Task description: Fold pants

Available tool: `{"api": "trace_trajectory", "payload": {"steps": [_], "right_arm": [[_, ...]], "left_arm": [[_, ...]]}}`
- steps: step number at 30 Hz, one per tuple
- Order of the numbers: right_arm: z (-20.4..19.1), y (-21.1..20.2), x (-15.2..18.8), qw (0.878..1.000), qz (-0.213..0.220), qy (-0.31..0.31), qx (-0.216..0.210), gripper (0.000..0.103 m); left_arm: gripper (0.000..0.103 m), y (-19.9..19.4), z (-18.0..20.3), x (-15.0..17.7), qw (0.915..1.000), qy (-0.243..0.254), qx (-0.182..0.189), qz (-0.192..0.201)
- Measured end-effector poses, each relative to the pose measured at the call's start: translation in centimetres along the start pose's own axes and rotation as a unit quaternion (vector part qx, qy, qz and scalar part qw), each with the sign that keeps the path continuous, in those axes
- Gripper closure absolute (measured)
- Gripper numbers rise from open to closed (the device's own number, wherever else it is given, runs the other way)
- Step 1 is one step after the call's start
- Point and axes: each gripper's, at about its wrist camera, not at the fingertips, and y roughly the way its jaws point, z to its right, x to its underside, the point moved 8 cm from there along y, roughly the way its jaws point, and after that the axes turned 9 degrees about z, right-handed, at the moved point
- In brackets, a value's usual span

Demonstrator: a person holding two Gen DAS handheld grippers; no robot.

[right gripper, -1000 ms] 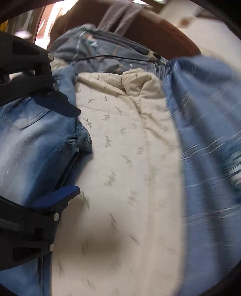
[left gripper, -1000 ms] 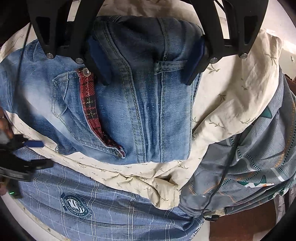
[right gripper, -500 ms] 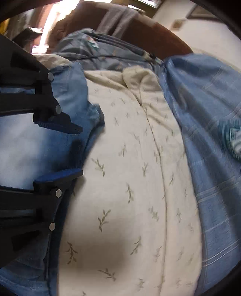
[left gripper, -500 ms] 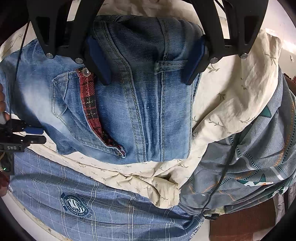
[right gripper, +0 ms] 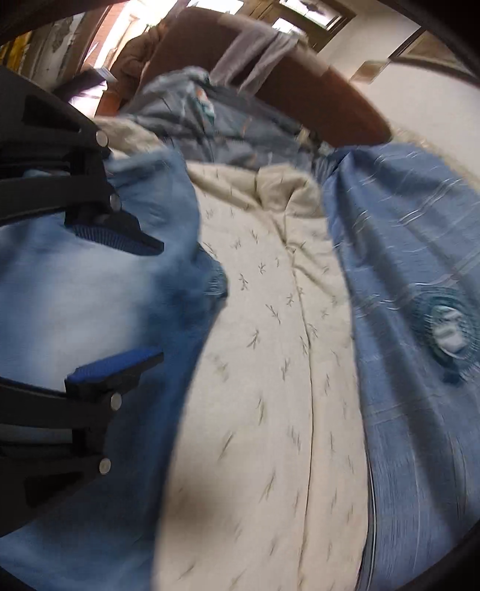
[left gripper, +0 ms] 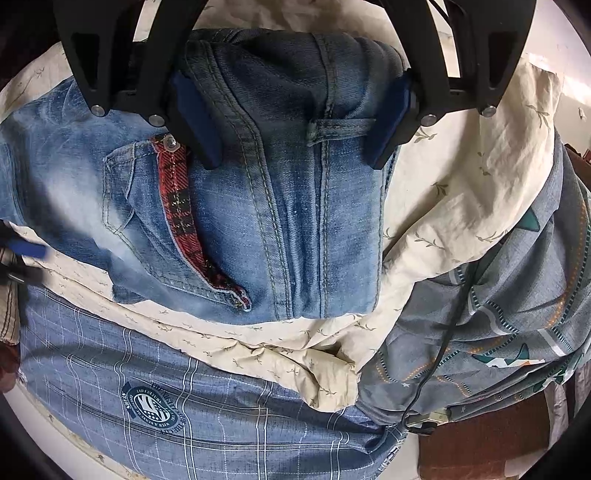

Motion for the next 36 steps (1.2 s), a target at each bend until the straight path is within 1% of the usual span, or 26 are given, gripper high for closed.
{"api": "trace_trajectory", "payload": {"steps": [1, 2, 4, 5, 7, 8, 9, 10, 11, 12, 13, 14, 15, 16, 17, 18, 19, 20, 23, 24, 26, 28, 29, 32, 35, 36], "right_arm": [[0.7, -1.8, 0.5, 1.000, 0.010, 0.010, -0.001, 0.044], [2.2, -4.2, 1.0, 0.999, 0.024, 0.026, 0.002, 0.043], [5.4, -7.3, 1.4, 0.998, 0.039, 0.051, 0.016, 0.041], [7.9, -8.4, 1.2, 0.996, 0.051, 0.066, 0.029, 0.041], [14.5, -10.0, 0.7, 0.988, 0.078, 0.113, 0.076, 0.040], [19.3, -10.3, 1.5, 0.976, 0.071, 0.169, 0.118, 0.055], [22.3, -11.0, 2.3, 0.960, 0.085, 0.247, 0.100, 0.066], [23.4, -12.1, 2.5, 0.945, 0.107, 0.302, 0.060, 0.064], [23.3, -13.4, 2.4, 0.943, 0.123, 0.304, 0.051, 0.046], [22.6, -14.6, 2.0, 0.949, 0.139, 0.279, 0.040, 0.037], [21.7, -15.6, 1.7, 0.952, 0.154, 0.263, 0.017, 0.033], [21.1, -16.3, 1.4, 0.950, 0.170, 0.263, -0.014, 0.032], [21.5, -16.4, 1.3, 0.948, 0.178, 0.263, -0.020, 0.032], [23.1, -15.9, 1.7, 0.949, 0.169, 0.266, 0.012, 0.032], [24.7, -14.8, 2.5, 0.949, 0.143, 0.279, 0.045, 0.042], [26.0, -14.1, 3.1, 0.942, 0.135, 0.304, 0.036, 0.048], [26.2, -14.7, 2.9, 0.936, 0.150, 0.319, 0.024, 0.048], [25.7, -15.9, 2.6, 0.932, 0.163, 0.323, 0.013, 0.046], [23.1, -19.7, 2.3, 0.938, 0.204, 0.280, -0.010, 0.036], [22.4, -20.5, 2.9, 0.940, 0.203, 0.274, -0.012, 0.036], [21.5, -22.1, 4.6, 0.943, 0.199, 0.268, -0.015, 0.036], [21.5, -23.0, 6.9, 0.939, 0.196, 0.282, -0.006, 0.036], [22.1, -23.9, 8.6, 0.935, 0.193, 0.297, -0.002, 0.036], [23.3, -24.0, 12.5, 0.926, 0.168, 0.337, 0.021, 0.035], [24.2, -23.0, 14.4, 0.922, 0.154, 0.355, 0.028, 0.036], [24.4, -22.7, 14.6, 0.920, 0.152, 0.361, 0.028, 0.036]], "left_arm": [[0.020, 0.0, 0.0, 0.0, 1.0000, 0.001, -0.002, 0.000], [0.020, -0.1, 0.0, 0.0, 1.0000, 0.001, -0.005, 0.001], [0.020, -0.1, 0.1, 0.0, 1.0000, 0.003, -0.009, 0.003], [0.020, -0.1, 0.2, 0.0, 0.9999, 0.004, -0.011, 0.004], [0.020, -0.1, 0.2, 0.1, 0.9999, 0.007, -0.012, 0.005], [0.020, -0.2, 0.3, 0.1, 0.9999, 0.008, -0.012, 0.005], [0.020, -0.2, 0.3, 0.1, 0.9998, 0.010, -0.014, 0.006], [0.020, -0.2, 0.3, 0.1, 0.9997, 0.013, -0.017, 0.008], [0.020, -0.3, 0.3, 0.1, 0.9997, 0.014, -0.018, 0.009], [0.020, -0.3, 0.2, 0.0, 0.9997, 0.013, -0.019, 0.009], [0.019, -0.2, 0.2, 0.0, 0.9996, 0.014, -0.021, 0.010], [0.019, -0.2, 0.3, 0.0, 0.9995, 0.015, -0.024, 0.010], [0.018, -0.2, 0.3, -0.1, 0.9995, 0.015, -0.026, 0.010], [0.018, -0.1, 0.3, -0.1, 0.9995, 0.013, -0.027, 0.008], [0.018, -0.1, 0.2, -0.1, 0.9995, 0.012, -0.028, 0.007], [0.018, -0.1, 0.3, -0.2, 0.9995, 0.012, -0.030, 0.007], [0.018, -0.2, 0.2, -0.3, 0.9994, 0.013, -0.031, 0.004], [0.018, -0.4, 0.2, -0.5, 0.9994, 0.012, -0.033, 0.004], [0.019, -2.2, 0.3, -1.8, 0.9988, 0.008, -0.044, 0.018], [0.019, -3.0, 0.6, -2.3, 0.9988, 0.006, -0.041, 0.027], [0.019, -5.0, 2.4, -3.7, 0.9984, 0.006, -0.012, 0.055], [0.019, -6.3, 4.6, -4.5, 0.9970, 0.017, 0.016, 0.073], [0.019, -6.7, 6.2, -4.6, 0.9960, 0.025, 0.039, 0.077], [0.019, -6.1, 9.8, -3.8, 0.9940, 0.035, 0.083, 0.062], [0.019, -3.9, 12.3, -1.9, 0.9935, 0.039, 0.102, 0.030], [0.019, -3.1, 12.7, -1.2, 0.9940, 0.040, 0.100, 0.016]]}}
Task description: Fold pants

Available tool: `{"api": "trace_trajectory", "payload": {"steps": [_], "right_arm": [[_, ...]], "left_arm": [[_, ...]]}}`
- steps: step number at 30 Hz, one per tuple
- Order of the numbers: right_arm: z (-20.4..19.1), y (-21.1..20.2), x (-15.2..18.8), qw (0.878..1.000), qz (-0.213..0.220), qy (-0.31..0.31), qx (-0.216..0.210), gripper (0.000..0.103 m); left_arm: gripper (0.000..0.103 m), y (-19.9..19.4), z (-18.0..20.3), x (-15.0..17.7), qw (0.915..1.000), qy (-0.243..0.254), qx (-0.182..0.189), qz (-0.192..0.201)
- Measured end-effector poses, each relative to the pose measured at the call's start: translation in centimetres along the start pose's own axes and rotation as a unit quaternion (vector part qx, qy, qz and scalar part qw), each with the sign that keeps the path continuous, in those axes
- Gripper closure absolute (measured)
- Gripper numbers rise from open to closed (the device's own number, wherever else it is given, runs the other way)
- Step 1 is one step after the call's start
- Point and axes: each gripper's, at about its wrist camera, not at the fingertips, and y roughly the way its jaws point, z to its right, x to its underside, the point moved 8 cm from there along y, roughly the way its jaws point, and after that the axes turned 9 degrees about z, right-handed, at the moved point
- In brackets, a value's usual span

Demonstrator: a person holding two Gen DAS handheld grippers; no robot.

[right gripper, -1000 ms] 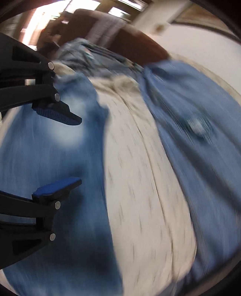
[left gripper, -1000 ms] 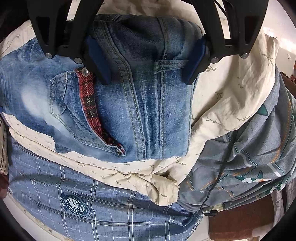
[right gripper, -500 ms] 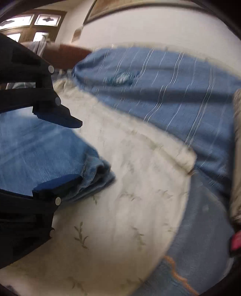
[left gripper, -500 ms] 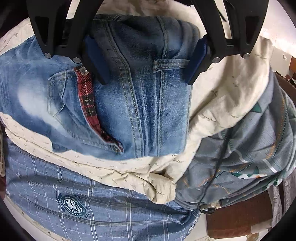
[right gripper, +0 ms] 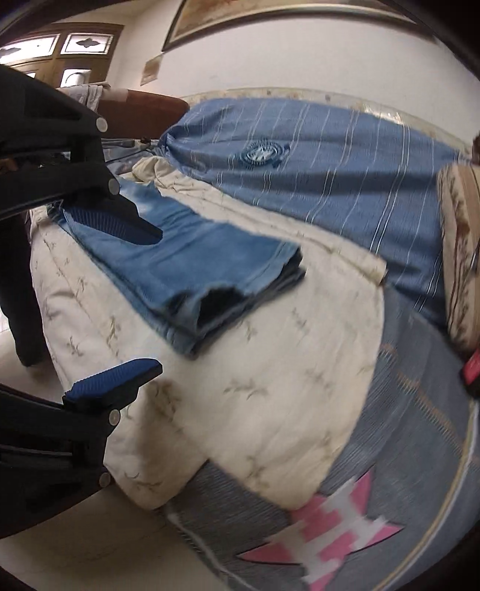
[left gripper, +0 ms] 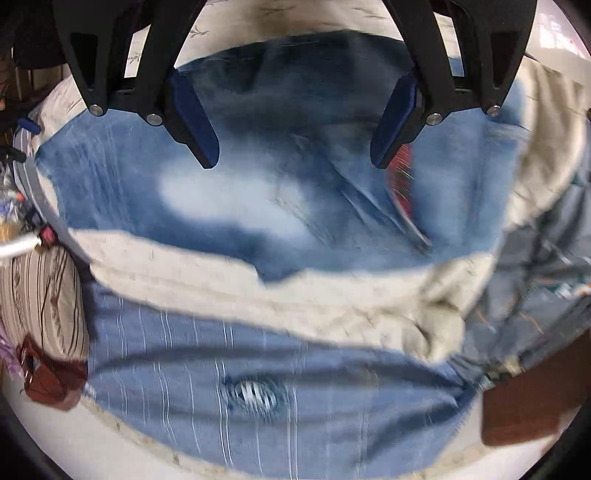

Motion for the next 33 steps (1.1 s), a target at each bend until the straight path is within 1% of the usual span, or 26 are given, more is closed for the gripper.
{"api": "trace_trajectory", "payload": {"steps": [1, 2, 3, 4, 5, 6, 7, 9, 11, 14, 16, 17, 20, 23, 25, 27, 28, 29, 31, 33], "right_arm": [[0.1, 0.4, 0.0, 1.000, -0.003, 0.003, -0.002, 0.036], [0.2, 0.6, -0.1, 1.000, -0.004, 0.004, -0.005, 0.036], [0.3, 0.9, -0.2, 1.000, -0.002, 0.009, -0.003, 0.036], [0.3, 1.1, -0.4, 1.000, -0.002, 0.013, -0.003, 0.035], [0.1, 1.4, -0.5, 1.000, -0.003, 0.012, -0.011, 0.035], [0.0, 1.6, -0.7, 1.000, 0.001, 0.012, -0.011, 0.036], [0.0, 1.6, -0.9, 1.000, 0.006, 0.016, -0.007, 0.036], [-0.2, 2.5, -0.9, 1.000, 0.000, 0.021, -0.008, 0.036], [0.2, 2.9, -0.7, 1.000, -0.009, 0.027, 0.004, 0.036], [-0.1, 3.0, -0.8, 1.000, -0.001, 0.014, 0.014, 0.036], [-0.1, 3.1, -0.8, 1.000, 0.002, 0.017, 0.017, 0.038], [0.1, 3.1, -0.8, 1.000, 0.001, 0.021, 0.020, 0.040], [0.1, 2.9, -1.0, 0.999, 0.004, 0.032, 0.023, 0.039], [0.9, 2.8, -1.3, 0.997, 0.012, 0.070, 0.020, 0.039], [0.9, 3.1, -1.4, 0.998, 0.006, 0.066, 0.019, 0.039], [0.7, 3.0, -1.5, 0.998, 0.006, 0.046, 0.037, 0.053], [0.8, 2.9, -1.5, 0.998, 0.006, 0.036, 0.052, 0.067], [0.9, 2.8, -1.5, 0.998, 0.007, 0.027, 0.063, 0.071], [0.5, 2.5, -1.5, 0.997, 0.012, 0.004, 0.075, 0.075], [-0.5, 2.1, -1.5, 0.995, 0.022, -0.031, 0.089, 0.076]], "left_arm": [[0.019, 1.0, 0.1, 0.9, 0.9998, 0.005, -0.010, -0.016], [0.019, 1.7, 0.2, 1.6, 0.9990, 0.028, -0.029, -0.018], [0.019, 2.1, 0.6, 2.0, 0.9966, 0.067, -0.047, -0.011], [0.018, 2.2, 1.0, 2.3, 0.9941, 0.091, -0.057, -0.009], [0.018, 2.4, 1.4, 2.7, 0.9892, 0.127, -0.073, -0.012], [0.017, 2.5, 1.6, 2.8, 0.9866, 0.142, -0.079, -0.012], [0.017, 2.5, 1.6, 2.8, 0.9856, 0.148, -0.081, -0.009], [0.017, 2.6, 1.3, 2.6, 0.9866, 0.143, -0.078, -0.009], [0.017, 2.7, 1.0, 2.5, 0.9863, 0.147, -0.076, -0.010], [0.016, 2.9, 0.9, 2.5, 0.9856, 0.152, -0.074, -0.005], [0.016, 2.7, 1.3, 2.7, 0.9859, 0.150, -0.074, -0.005], [0.016, 2.9, 1.3, 2.6, 0.9862, 0.149, -0.073, -0.006], [0.015, 2.8, 1.4, 2.7, 0.9865, 0.148, -0.070, -0.005], [0.015, 2.9, 1.3, 2.7, 0.9872, 0.145, -0.066, -0.004], [0.015, 2.9, 1.2, 2.6, 0.9882, 0.139, -0.064, -0.005], [0.015, 2.6, 1.2, 2.3, 0.9896, 0.130, -0.062, -0.003], [0.015, 2.2, 1.4, 1.7, 0.9914, 0.118, -0.057, 0.002], [0.015, 1.7, 1.7, 1.1, 0.9924, 0.111, -0.052, 0.011], [0.015, 0.8, 2.6, 0.1, 0.9920, 0.114, -0.047, 0.029], [0.015, 0.1, 4.9, -1.2, 0.9905, 0.127, -0.030, 0.043]]}}
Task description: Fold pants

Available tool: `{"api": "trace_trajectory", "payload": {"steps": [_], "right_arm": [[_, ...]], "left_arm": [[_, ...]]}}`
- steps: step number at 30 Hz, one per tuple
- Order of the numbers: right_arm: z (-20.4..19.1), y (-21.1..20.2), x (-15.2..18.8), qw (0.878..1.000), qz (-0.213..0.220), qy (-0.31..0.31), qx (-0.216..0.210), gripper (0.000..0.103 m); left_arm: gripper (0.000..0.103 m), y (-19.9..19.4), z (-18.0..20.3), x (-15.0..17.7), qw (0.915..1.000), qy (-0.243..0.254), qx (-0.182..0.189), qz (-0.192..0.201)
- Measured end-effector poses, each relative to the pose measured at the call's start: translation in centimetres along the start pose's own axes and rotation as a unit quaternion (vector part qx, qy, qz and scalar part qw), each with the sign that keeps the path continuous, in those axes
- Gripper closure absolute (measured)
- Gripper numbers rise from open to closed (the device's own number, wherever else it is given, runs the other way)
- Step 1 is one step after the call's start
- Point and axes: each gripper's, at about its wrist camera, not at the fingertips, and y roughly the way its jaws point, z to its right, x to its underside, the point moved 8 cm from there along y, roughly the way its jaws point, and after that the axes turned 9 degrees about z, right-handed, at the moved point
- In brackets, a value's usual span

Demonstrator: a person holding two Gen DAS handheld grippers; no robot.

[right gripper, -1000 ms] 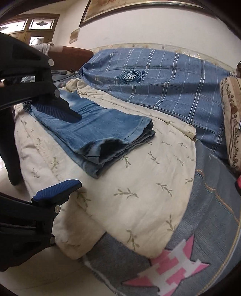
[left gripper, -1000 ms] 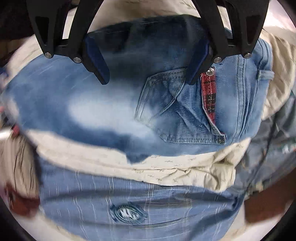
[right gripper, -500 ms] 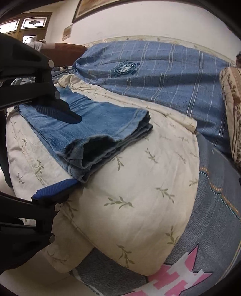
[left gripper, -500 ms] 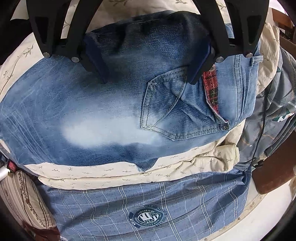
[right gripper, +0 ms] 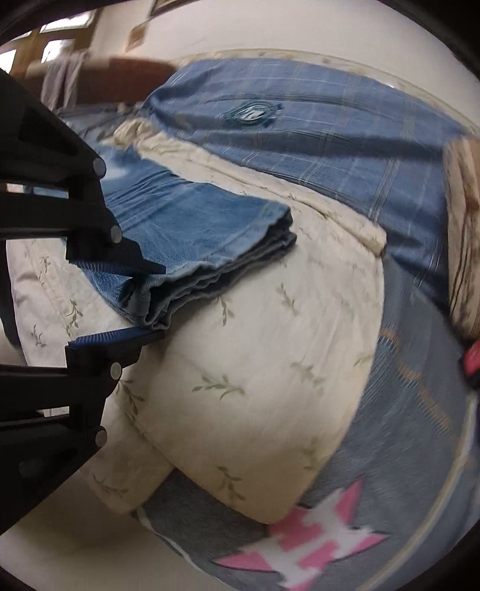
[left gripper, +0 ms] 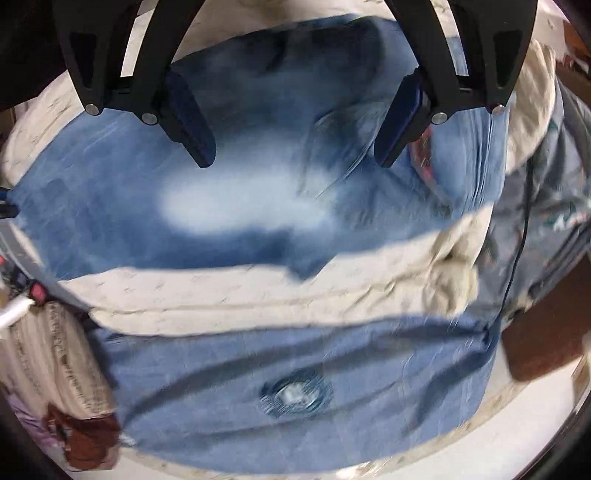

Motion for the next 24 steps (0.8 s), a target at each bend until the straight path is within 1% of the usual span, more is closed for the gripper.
{"api": "trace_trajectory", "payload": {"steps": [2, 4, 5, 6, 8, 9, 10, 11, 12, 13, 16, 18, 19, 20, 22, 23, 24], "right_arm": [[-1.2, -0.7, -0.2, 0.999, 0.016, -0.032, 0.007, 0.078], [-2.6, -1.5, -0.4, 0.998, 0.028, -0.057, 0.000, 0.078], [-2.9, -1.7, -0.6, 0.998, 0.029, -0.060, -0.004, 0.078], [-3.0, -1.5, -0.7, 0.998, 0.024, -0.059, -0.009, 0.077], [-1.9, -0.7, -0.5, 0.999, 0.002, -0.052, 0.007, 0.072], [-1.3, -0.3, -0.4, 0.999, -0.007, -0.042, 0.007, 0.070], [-1.0, -0.1, -0.3, 0.999, -0.013, -0.034, -0.001, 0.065], [-0.7, 0.1, -0.2, 1.000, -0.016, -0.019, -0.010, 0.050], [-0.3, 0.3, -0.1, 1.000, -0.015, -0.007, -0.017, 0.043], [-0.1, 0.3, -0.1, 1.000, -0.012, 0.005, -0.024, 0.038], [0.1, 0.4, 0.0, 0.999, -0.010, 0.014, -0.041, 0.037], [-0.3, 0.3, -0.1, 0.999, -0.004, -0.010, -0.040, 0.049], [-0.2, 0.3, -0.2, 0.999, -0.001, -0.016, -0.032, 0.071], [0.1, 0.4, -0.2, 1.000, -0.002, -0.015, -0.022, 0.075], [0.1, 0.3, -0.2, 1.000, 0.001, -0.020, -0.014, 0.077], [-0.2, 0.2, -0.2, 1.000, 0.005, -0.029, -0.009, 0.077], [-0.5, 0.1, -0.2, 0.999, 0.007, -0.036, -0.005, 0.077]], "left_arm": [[0.015, 0.0, 1.8, -1.1, 0.9998, 0.002, 0.021, 0.000], [0.015, 0.5, 3.7, -1.9, 0.9992, 0.005, 0.039, -0.002], [0.015, 1.2, 4.9, -2.1, 0.9988, 0.004, 0.048, -0.009], [0.015, 2.1, 6.1, -2.0, 0.9981, 0.000, 0.056, -0.024], [0.015, 3.3, 7.7, -1.7, 0.9957, -0.015, 0.078, -0.047], [0.015, 3.7, 8.5, -1.5, 0.9946, -0.022, 0.085, -0.055], [0.015, 3.9, 9.1, -1.6, 0.9939, -0.025, 0.089, -0.059], [0.015, 4.1, 9.8, -1.8, 0.9934, -0.030, 0.095, -0.057], [0.015, 3.9, 10.5, -2.0, 0.9931, -0.031, 0.099, -0.053], [0.015, 3.8, 11.3, -2.3, 0.9925, -0.028, 0.108, -0.050], [0.015, 3.6, 12.0, -2.8, 0.9938, -0.018, 0.103, -0.038], [0.015, 4.1, 12.3, -2.5, 0.9949, -0.007, 0.090, -0.044], [0.015, 4.7, 12.6, -1.9, 0.9947, 0.001, 0.085, -0.057], [0.015, 5.7, 12.9, -0.7, 0.9939, 0.016, 0.074, -0.080], [0.012, 6.9, 13.2, 1.0, 0.9917, 0.042, 0.055, -0.109], [0.012, 6.7, 13.1, 0.7, 0.9934, 0.038, 0.056, -0.093], [0.013, 6.6, 13.0, 0.6, 0.9927, 0.038, 0.058, -0.099]]}}
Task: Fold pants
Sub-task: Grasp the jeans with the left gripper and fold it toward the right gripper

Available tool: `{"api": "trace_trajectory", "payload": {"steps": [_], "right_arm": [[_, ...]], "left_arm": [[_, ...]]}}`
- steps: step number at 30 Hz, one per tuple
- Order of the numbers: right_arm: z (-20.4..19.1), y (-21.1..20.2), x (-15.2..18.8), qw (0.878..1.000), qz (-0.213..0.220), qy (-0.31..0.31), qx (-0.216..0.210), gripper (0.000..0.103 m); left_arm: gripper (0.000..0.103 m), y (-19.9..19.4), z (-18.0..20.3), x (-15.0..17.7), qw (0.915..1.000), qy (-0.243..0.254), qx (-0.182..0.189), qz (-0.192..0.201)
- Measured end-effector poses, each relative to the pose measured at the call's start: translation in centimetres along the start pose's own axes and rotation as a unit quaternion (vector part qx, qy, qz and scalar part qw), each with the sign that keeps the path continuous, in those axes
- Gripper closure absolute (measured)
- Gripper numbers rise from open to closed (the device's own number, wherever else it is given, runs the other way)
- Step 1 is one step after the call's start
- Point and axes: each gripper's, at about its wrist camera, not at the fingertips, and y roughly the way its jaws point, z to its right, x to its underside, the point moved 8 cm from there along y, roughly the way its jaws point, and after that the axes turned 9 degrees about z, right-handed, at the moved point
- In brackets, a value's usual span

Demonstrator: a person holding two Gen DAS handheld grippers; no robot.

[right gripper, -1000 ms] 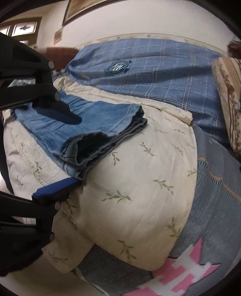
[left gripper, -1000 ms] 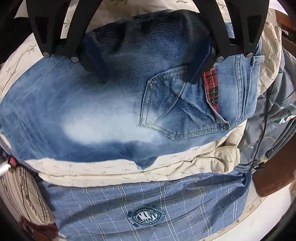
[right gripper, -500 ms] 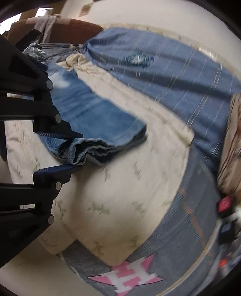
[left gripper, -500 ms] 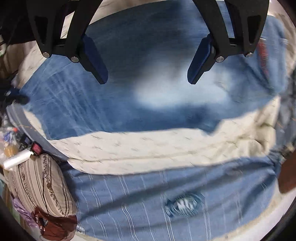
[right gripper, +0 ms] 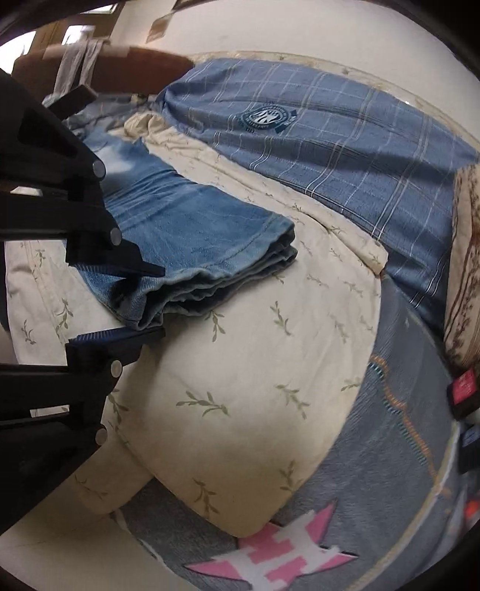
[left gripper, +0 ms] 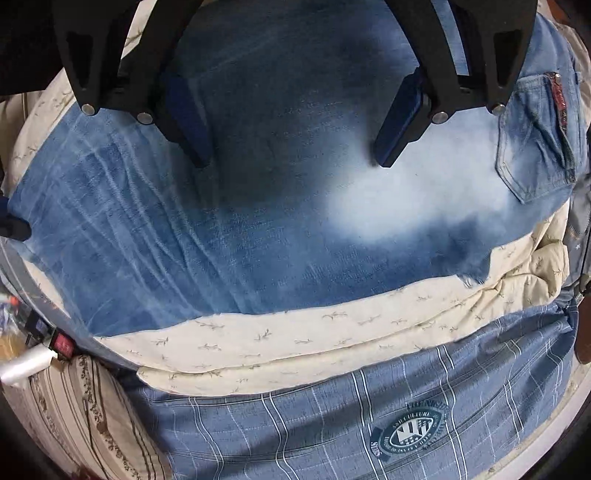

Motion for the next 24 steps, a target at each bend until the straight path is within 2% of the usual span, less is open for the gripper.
{"api": "trace_trajectory", "payload": {"steps": [1, 4, 5, 6, 7, 8, 12, 15, 17, 19, 21, 23, 24], "right_arm": [[-0.3, -0.1, -0.1, 1.000, 0.004, -0.009, 0.004, 0.078], [-1.7, -0.8, -0.5, 0.999, 0.017, -0.034, 0.006, 0.079], [-2.2, -1.0, -0.6, 0.999, 0.021, -0.045, 0.007, 0.079], [-2.9, -1.3, -0.8, 0.998, 0.026, -0.056, 0.008, 0.080], [-3.8, -1.7, -0.9, 0.997, 0.033, -0.068, 0.007, 0.080], [-5.1, -2.0, -0.9, 0.996, 0.039, -0.080, 0.002, 0.080], [-12.9, -3.4, 0.3, 0.986, 0.052, -0.152, -0.043, 0.080], [-19.0, -3.7, 3.3, 0.971, 0.048, -0.219, -0.080, 0.080], [-22.5, -2.8, 6.7, 0.961, 0.025, -0.254, -0.106, 0.080], [-24.0, -1.3, 9.8, 0.953, 0.001, -0.278, -0.120, 0.080], [-24.0, 1.6, 13.2, 0.951, -0.033, -0.284, -0.118, 0.080], [-23.0, 5.1, 16.1, 0.951, -0.076, -0.274, -0.118, 0.074], [-22.1, 7.2, 17.6, 0.949, -0.107, -0.277, -0.104, 0.068]], "left_arm": [[0.014, -0.4, -0.2, -0.3, 1.0000, -0.005, 0.001, 0.000], [0.014, -2.7, -1.2, -1.3, 0.9988, -0.008, -0.006, 0.047], [0.014, -2.5, -1.4, -1.0, 0.9988, 0.003, -0.020, 0.044], [0.014, -1.6, -1.2, -0.2, 0.9994, 0.018, -0.023, 0.021], [0.010, -0.1, -0.7, 1.2, 0.9991, 0.033, -0.017, -0.021], [0.008, -0.1, -1.2, 1.1, 0.9999, 0.010, -0.013, 0.003], [0.010, -0.3, -2.1, 1.1, 0.9992, -0.032, 0.019, -0.013], [0.011, -1.9, -5.4, 1.0, 0.9951, -0.096, 0.021, 0.005], [0.011, -4.1, -9.4, 1.4, 0.9877, -0.153, 0.007, 0.032], [0.011, -6.2, -13.9, 2.6, 0.9806, -0.186, -0.032, 0.053], [0.011, -7.5, -16.7, 3.6, 0.9750, -0.206, -0.052, 0.066], [0.011, -8.1, -19.1, 5.1, 0.9712, -0.220, -0.072, 0.056], [0.011, -7.9, -19.9, 5.3, 0.9699, -0.226, -0.073, 0.054]]}}
